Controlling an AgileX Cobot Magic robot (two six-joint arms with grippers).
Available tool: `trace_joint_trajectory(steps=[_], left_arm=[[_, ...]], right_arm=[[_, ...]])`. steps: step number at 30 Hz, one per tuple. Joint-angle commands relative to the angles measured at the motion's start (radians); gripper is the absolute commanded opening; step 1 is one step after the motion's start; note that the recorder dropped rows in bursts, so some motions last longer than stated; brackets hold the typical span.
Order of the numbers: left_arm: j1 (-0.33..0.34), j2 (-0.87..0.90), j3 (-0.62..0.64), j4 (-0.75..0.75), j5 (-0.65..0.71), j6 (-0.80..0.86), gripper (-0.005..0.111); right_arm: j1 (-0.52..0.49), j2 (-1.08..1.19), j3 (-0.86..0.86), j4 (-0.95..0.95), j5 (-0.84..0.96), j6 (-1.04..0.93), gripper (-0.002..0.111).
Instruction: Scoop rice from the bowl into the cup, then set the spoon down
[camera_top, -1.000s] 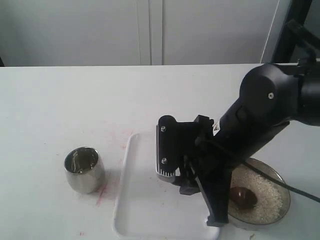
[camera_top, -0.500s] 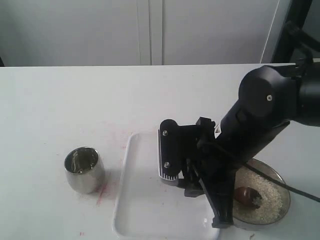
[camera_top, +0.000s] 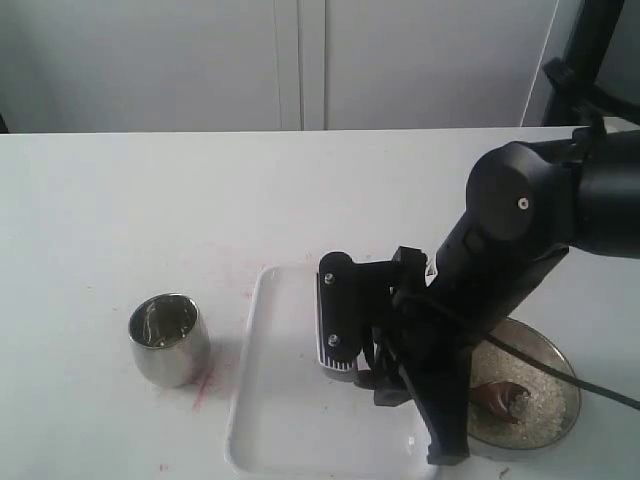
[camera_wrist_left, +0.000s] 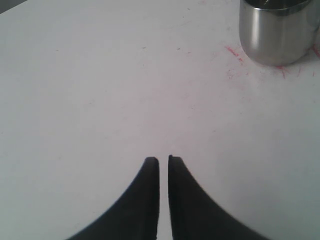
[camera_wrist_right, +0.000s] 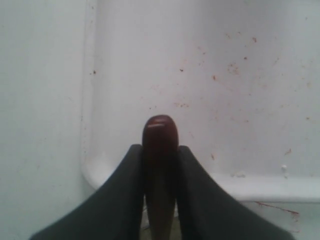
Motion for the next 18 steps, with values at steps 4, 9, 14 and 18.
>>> trace_joint_trajectory(steps=[4, 9, 14, 18], left_arm=[[-0.004, 0.007, 0.009, -0.006, 0.048, -0.006, 0.014], [-0.004, 0.007, 0.009, -0.006, 0.048, -0.006, 0.014], [-0.004, 0.007, 0.009, -0.006, 0.048, -0.006, 0.014], [-0.004, 0.007, 0.009, -0.006, 0.048, -0.006, 0.014]], right_arm=[[-0.008, -0.002, -0.019, -0.004, 0.027, 0.009, 0.005], [-0.008, -0.002, -0.047, -0.004, 0.059, 0.009, 0.005], [-0.008, -0.002, -0.052, -0.008, 0.075, 0.009, 0.005], [-0.008, -0.002, -0.052, -0.012, 0.076, 0.009, 0.005]])
